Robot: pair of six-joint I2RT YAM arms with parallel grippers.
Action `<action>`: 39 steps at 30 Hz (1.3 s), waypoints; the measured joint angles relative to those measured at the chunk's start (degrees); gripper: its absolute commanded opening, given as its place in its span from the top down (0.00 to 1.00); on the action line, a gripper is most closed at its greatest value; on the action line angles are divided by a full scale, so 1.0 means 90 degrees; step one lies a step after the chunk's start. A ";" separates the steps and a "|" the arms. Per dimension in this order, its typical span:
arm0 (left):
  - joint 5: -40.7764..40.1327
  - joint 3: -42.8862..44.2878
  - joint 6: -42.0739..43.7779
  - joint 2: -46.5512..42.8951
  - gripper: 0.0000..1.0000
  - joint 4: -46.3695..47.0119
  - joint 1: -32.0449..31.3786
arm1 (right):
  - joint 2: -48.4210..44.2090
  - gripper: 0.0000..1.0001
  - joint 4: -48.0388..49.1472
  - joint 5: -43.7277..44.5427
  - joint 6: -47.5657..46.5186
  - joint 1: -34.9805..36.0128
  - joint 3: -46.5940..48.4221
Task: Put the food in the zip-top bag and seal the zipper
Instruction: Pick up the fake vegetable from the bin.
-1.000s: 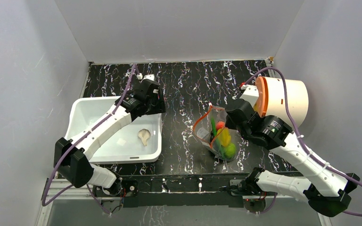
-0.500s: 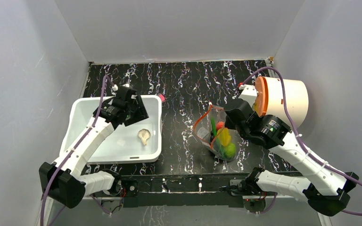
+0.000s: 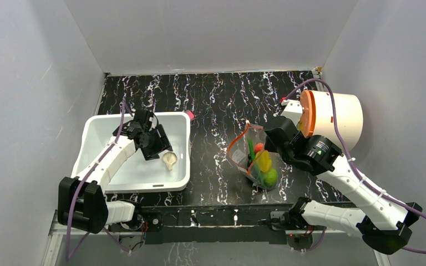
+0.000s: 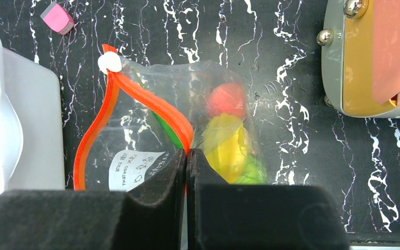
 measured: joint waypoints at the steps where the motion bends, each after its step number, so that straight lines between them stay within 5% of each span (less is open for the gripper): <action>1: 0.0010 -0.0058 0.0000 0.0034 0.39 0.0024 0.0002 | 0.0000 1.00 0.0000 0.0000 0.0000 0.0000 0.0000; 14: -0.0248 -0.0845 0.0129 0.0767 0.49 0.1290 0.0039 | -0.0002 1.00 -0.0010 0.0005 -0.0036 0.0000 0.0000; 24: -0.0187 -0.0814 0.0044 0.1076 0.92 0.1530 0.0039 | -0.0068 1.00 -0.0032 0.0010 -0.0058 0.0000 0.0000; 39: -0.0627 0.0289 0.0141 0.0141 0.93 0.0483 0.0039 | -0.0209 1.00 0.0197 -0.0556 -0.0282 0.0000 -0.0061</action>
